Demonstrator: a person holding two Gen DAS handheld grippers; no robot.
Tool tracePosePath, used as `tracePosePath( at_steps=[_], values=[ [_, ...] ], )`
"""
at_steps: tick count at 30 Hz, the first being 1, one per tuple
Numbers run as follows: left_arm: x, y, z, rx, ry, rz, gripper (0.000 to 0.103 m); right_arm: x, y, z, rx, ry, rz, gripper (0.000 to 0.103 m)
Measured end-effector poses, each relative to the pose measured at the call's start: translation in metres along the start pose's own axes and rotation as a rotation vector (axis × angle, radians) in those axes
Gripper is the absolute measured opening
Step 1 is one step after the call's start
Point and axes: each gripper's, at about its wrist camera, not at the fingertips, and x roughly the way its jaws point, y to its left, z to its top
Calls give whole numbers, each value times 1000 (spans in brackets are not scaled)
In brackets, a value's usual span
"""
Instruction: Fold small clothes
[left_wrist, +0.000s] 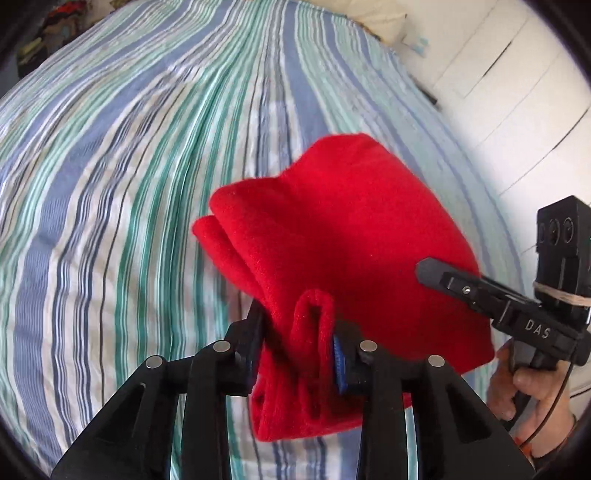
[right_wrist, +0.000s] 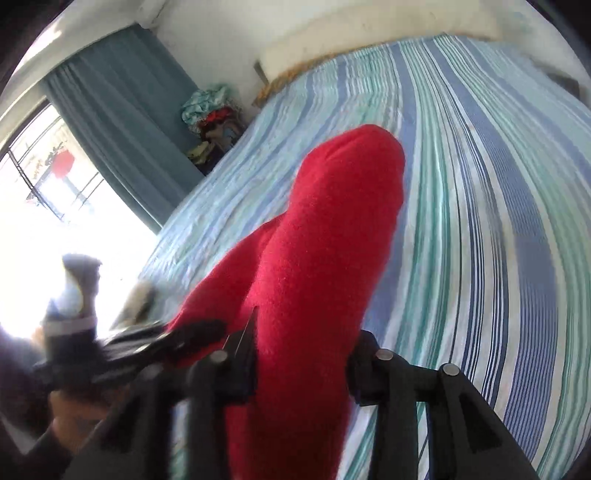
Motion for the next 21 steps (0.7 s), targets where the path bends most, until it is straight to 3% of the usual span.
tracePosePath(
  at_steps=[2, 4, 6, 8, 11, 14, 18, 21],
  values=[
    [3, 4, -35, 19, 16, 95, 30, 21, -27, -37, 48, 101, -90, 53],
    [-22, 4, -66, 36, -49, 103, 46, 17, -42, -71, 58, 128, -166, 57],
    [-53, -5, -91, 77, -136, 168, 86, -11, -44, -96, 47, 82, -174, 84],
    [-80, -19, -106, 122, -228, 263, 101, -46, -38, -115, 14, 22, -188, 90],
    [-102, -33, -118, 141, -268, 329, 101, -87, -16, -131, -57, -1, -246, 91],
    [-115, -41, -123, 90, -274, 327, 101, -117, 8, -151, -97, 1, -303, 92],
    [-138, -53, -139, 55, -309, 317, 101, -138, 38, -168, -124, -2, -344, 94],
    [-142, -59, -142, 72, -326, 372, 101, -144, 54, -178, -161, 11, -366, 94]
  ],
)
